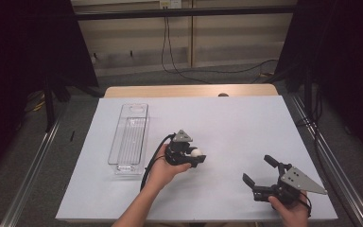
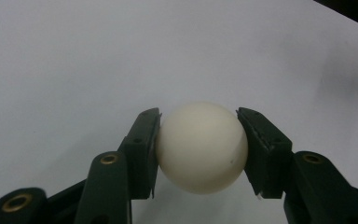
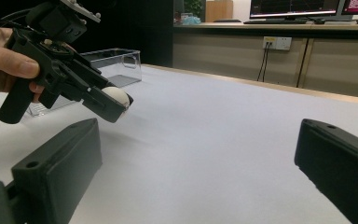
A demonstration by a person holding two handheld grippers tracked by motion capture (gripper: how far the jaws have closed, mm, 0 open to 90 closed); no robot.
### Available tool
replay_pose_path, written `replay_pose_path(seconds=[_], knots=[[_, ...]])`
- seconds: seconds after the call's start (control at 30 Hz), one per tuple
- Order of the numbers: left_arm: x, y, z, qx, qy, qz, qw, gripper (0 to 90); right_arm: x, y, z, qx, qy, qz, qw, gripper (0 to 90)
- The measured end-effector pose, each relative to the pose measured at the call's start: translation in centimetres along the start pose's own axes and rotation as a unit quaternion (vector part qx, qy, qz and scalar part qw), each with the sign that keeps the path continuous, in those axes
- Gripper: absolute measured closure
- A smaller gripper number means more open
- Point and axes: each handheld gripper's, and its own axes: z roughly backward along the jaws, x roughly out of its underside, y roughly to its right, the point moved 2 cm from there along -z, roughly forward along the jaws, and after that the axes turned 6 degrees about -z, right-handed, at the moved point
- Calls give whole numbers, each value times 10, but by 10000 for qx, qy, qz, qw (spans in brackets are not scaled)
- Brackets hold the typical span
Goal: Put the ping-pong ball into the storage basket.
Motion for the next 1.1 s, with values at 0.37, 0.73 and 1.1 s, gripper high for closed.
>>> replay_pose_path(seconds=[0.37, 0.73, 1.1], knots=[[4, -6, 13, -101, 59, 49, 9999, 511, 1, 1, -1, -9, -4, 16, 10000, 2], [9, -10, 23, -212, 49, 74, 9997, 511, 1, 0, -1, 3, -11, -10, 10000, 3], [13, -14, 32, -244, 117, 196, 9994, 511, 0, 0, -1, 15, 4, -2, 10000, 3]])
